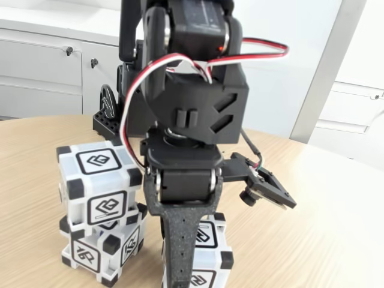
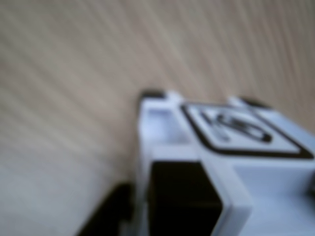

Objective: Stack cubes from left to right.

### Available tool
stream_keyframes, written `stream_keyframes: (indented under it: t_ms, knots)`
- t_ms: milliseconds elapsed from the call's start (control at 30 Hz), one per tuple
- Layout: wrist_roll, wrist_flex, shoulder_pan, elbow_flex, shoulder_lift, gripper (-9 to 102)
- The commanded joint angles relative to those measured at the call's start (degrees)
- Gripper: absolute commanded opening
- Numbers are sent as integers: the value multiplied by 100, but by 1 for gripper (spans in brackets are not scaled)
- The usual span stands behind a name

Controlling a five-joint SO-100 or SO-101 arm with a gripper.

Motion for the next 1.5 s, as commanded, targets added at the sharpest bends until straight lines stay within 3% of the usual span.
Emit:
stream_keyframes:
  t_ms: [0,367,633,967,1300,1467]
  knots:
    - [35,44,-18,-141,-9,31]
    - [88,53,-9,-141,9,17]
    - [167,62,0,-220,26,16]
    - [378,624,9,-1125,729,16]
    - [677,686,-9,-2347,650,17]
    - [694,1406,-26,-3164,738,17]
